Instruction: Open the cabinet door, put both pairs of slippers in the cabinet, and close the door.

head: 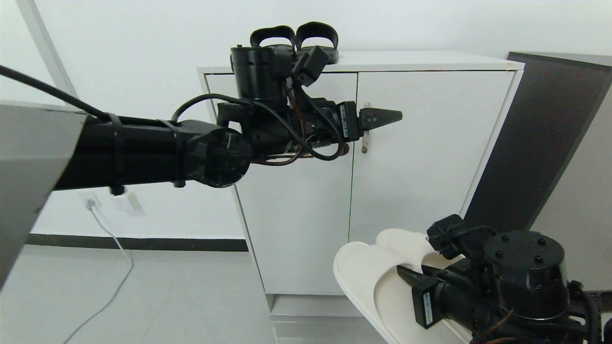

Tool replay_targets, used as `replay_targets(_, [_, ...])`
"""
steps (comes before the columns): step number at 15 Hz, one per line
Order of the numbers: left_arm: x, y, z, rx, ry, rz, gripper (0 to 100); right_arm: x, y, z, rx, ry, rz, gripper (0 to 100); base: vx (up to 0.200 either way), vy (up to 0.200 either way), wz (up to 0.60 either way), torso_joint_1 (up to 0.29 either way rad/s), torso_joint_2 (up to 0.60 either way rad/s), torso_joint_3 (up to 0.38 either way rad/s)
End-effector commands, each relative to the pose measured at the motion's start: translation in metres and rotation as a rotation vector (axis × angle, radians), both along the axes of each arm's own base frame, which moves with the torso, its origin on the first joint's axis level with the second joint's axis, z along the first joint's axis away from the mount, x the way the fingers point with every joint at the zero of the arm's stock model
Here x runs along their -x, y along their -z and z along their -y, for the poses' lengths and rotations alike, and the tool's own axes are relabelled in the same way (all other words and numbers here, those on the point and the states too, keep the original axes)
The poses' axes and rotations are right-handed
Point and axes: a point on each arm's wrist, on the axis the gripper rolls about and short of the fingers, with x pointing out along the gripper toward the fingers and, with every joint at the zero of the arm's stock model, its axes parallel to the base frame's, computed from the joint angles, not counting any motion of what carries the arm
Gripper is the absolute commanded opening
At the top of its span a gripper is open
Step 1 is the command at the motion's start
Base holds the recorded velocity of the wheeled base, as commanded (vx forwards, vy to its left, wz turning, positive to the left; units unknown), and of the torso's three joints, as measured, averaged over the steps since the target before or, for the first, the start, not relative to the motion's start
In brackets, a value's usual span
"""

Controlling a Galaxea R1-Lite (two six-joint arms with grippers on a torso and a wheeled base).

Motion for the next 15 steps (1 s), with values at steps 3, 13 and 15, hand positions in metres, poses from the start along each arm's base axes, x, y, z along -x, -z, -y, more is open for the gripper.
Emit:
replay_targets(3, [-0.02, 0.019, 0.014, -0.03, 0.023, -0.066, 100, -0.002, 0.005, -0.002, 0.015, 0.0, -0.013, 0, 0.0, 0.0, 0.0, 0.0, 0.0, 0.0])
replay_targets(13, [-0.033, -0.003, -0.003, 0.012, -0.092, 0.004, 100, -0.002, 0.008, -0.002, 0.023, 0.0, -0.021, 0, 0.0, 0.0, 0.0, 0.0, 0.0, 0.0])
replay_targets(15, [-0.037, 0.0, 0.0, 0.011, -0.093, 0.002, 100, -0.002, 0.008, -0.003, 0.023, 0.001, -0.022, 0, 0.0, 0.0, 0.0, 0.0, 0.0, 0.0])
